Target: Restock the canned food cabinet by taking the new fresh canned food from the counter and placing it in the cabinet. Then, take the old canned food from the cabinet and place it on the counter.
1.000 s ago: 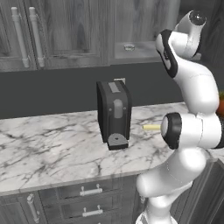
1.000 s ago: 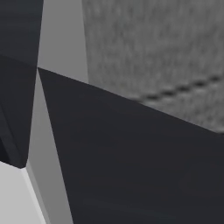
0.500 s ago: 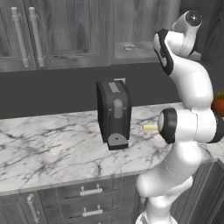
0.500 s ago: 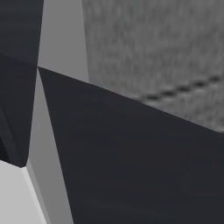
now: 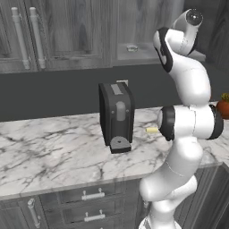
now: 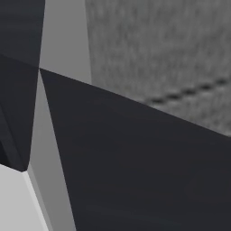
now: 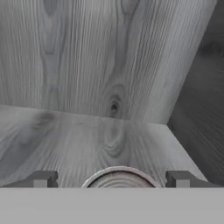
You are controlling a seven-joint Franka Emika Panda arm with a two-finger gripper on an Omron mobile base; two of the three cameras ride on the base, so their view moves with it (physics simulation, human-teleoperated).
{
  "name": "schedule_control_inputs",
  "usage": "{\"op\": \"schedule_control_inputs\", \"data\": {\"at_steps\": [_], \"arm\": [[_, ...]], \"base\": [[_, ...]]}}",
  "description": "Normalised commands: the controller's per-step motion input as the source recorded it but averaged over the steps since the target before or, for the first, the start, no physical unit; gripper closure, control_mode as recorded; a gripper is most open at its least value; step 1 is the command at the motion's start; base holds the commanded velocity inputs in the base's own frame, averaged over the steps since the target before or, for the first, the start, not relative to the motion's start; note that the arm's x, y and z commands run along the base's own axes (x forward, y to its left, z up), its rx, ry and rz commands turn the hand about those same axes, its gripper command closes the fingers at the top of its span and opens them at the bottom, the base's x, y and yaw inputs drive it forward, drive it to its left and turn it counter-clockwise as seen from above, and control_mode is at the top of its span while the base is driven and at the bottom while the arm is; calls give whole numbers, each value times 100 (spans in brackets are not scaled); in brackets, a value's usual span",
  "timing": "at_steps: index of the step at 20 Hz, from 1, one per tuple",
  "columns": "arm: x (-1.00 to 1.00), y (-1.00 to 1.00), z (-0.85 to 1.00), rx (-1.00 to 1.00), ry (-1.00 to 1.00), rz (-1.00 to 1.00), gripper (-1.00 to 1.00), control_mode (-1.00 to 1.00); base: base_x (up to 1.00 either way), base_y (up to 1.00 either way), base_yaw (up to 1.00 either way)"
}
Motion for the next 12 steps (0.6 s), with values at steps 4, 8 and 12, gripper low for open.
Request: {"op": "schedule_control_inputs", "data": {"at_steps": [4, 8, 12], "arm": [[-38, 0, 12, 1, -14, 0, -100, -100], [-80, 29, 22, 0, -26, 1, -100, -100], [-97, 95, 0, 0, -4, 16, -100, -100]], "base": [[0, 0, 0], [0, 0, 0], [0, 0, 0]]}}
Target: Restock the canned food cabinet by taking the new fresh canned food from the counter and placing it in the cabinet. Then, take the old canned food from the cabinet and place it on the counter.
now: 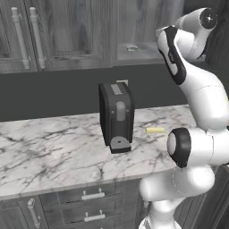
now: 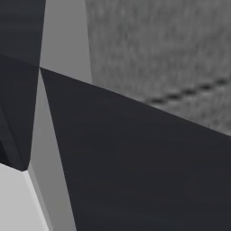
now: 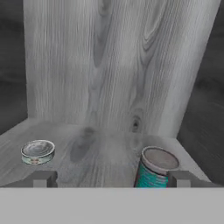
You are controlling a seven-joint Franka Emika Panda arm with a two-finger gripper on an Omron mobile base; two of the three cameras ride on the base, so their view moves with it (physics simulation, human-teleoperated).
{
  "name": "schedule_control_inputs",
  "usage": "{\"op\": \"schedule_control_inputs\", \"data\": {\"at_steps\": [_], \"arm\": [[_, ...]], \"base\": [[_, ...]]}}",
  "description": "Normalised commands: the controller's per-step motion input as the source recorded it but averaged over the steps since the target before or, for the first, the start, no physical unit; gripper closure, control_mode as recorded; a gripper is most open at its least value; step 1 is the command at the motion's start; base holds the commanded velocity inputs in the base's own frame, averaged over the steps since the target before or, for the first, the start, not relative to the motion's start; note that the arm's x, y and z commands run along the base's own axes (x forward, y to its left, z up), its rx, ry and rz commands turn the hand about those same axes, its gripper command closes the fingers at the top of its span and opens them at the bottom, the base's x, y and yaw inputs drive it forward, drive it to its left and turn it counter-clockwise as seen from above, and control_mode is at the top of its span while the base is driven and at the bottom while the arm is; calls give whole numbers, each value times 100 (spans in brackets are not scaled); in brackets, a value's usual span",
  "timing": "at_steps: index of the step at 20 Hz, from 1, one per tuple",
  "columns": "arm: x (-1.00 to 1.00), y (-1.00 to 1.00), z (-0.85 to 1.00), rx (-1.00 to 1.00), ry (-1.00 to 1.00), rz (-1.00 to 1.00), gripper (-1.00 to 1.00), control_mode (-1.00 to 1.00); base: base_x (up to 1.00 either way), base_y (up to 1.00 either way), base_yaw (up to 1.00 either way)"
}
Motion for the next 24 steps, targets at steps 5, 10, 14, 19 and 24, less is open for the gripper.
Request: {"op": "schedule_control_inputs", "data": {"at_steps": [5, 10, 14, 19, 24], "arm": [[-52, 83, 0, 7, 12, 12, -100, -100], [-1, 21, -6, 12, 17, 6, -100, -100], [10, 0, -36, 4, 18, 0, -100, -100], [18, 0, -44, 9, 22, 4, -100, -100], [64, 0, -5, 2, 3, 3, -100, -100]], "base": [[0, 0, 0], [0, 0, 0], [0, 0, 0], [0, 0, 0], [0, 0, 0]]}}
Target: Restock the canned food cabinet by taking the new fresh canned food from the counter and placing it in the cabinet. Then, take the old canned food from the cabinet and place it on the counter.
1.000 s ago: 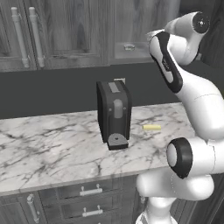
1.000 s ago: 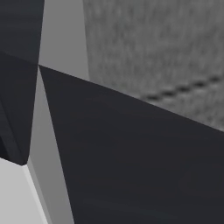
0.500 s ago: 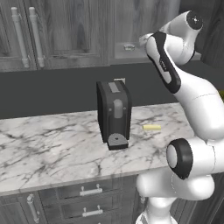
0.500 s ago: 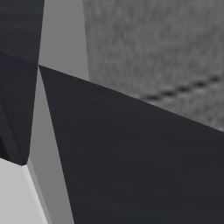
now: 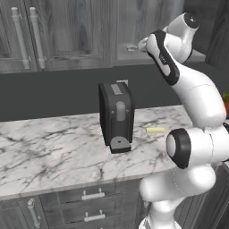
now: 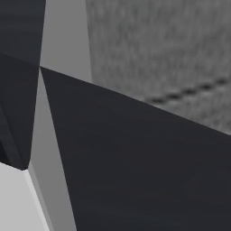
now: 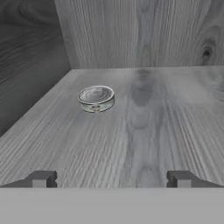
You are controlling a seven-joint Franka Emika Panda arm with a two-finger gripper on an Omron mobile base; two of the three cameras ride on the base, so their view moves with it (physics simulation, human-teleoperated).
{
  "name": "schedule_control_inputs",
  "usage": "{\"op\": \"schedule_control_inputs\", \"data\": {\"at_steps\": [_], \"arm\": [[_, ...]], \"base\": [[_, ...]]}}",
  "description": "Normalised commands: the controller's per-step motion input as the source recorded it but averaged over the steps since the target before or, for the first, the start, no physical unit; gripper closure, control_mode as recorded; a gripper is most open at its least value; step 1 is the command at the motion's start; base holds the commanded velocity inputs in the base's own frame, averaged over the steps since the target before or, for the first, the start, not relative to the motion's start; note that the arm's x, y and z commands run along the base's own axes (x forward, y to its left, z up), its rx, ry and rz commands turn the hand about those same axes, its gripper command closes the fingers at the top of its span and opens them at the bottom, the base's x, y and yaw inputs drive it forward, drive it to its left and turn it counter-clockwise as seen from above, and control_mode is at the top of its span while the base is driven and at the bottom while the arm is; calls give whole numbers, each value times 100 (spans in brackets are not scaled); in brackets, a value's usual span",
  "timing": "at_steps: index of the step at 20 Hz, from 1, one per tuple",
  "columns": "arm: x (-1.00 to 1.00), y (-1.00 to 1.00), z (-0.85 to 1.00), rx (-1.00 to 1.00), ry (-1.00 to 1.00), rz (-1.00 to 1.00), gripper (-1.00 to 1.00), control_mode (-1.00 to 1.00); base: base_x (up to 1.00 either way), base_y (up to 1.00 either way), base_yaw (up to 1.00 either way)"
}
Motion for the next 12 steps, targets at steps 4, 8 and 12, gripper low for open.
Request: {"op": "schedule_control_inputs", "data": {"at_steps": [4, 8, 12], "arm": [[56, 4, -10, -1, 2, 1, -100, -100], [32, 38, -25, 0, 14, 10, -100, -100], [41, 21, -18, 0, 12, 15, -100, -100]], "base": [[0, 0, 0], [0, 0, 0], [0, 0, 0]]}}
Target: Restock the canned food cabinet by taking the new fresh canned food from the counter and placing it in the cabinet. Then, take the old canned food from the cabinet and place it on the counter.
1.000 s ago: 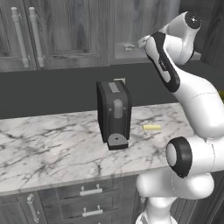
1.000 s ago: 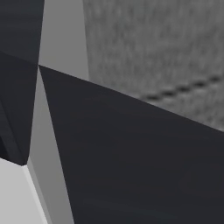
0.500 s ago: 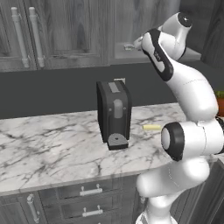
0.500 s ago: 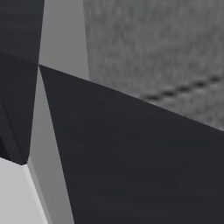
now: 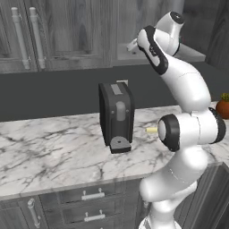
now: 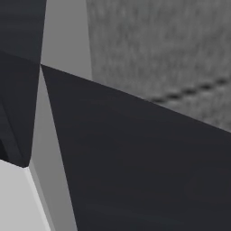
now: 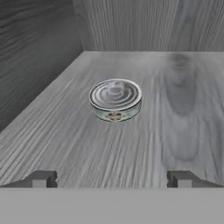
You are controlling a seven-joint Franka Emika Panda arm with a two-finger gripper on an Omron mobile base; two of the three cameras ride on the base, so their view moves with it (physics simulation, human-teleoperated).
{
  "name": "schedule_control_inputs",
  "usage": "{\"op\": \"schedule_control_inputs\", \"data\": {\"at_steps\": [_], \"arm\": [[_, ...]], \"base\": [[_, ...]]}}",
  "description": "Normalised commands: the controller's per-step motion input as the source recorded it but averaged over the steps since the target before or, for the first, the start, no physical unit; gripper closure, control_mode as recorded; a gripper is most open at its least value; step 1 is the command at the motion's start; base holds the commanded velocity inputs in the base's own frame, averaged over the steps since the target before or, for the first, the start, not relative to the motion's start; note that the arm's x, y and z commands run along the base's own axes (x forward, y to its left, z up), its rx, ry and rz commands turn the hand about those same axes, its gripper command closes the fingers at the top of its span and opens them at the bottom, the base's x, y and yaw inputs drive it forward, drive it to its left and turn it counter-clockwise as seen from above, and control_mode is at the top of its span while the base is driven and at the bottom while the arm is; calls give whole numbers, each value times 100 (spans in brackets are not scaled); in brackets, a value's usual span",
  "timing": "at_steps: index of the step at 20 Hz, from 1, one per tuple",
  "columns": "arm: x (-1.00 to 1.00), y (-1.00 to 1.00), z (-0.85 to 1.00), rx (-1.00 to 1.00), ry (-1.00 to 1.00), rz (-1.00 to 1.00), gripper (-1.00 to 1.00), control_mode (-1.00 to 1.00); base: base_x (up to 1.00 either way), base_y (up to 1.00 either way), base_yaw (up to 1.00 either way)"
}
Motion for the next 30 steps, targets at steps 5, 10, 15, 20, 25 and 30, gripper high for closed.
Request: {"op": "schedule_control_inputs", "data": {"at_steps": [5, 10, 15, 20, 25, 30], "arm": [[66, 2, 0, 0, 6, 11, -100, -100], [62, 2, -17, -5, 3, 6, -100, -100], [45, 5, -38, -9, 6, 5, -100, -100], [5, 24, -69, -5, 8, 6, -100, -100], [2, 15, -72, -2, 0, 6, 100, -100], [11, 0, -35, -7, -9, 1, 100, -100]], "base": [[0, 0, 0], [0, 0, 0], [0, 0, 0], [0, 0, 0], [0, 0, 0], [0, 0, 0]]}}
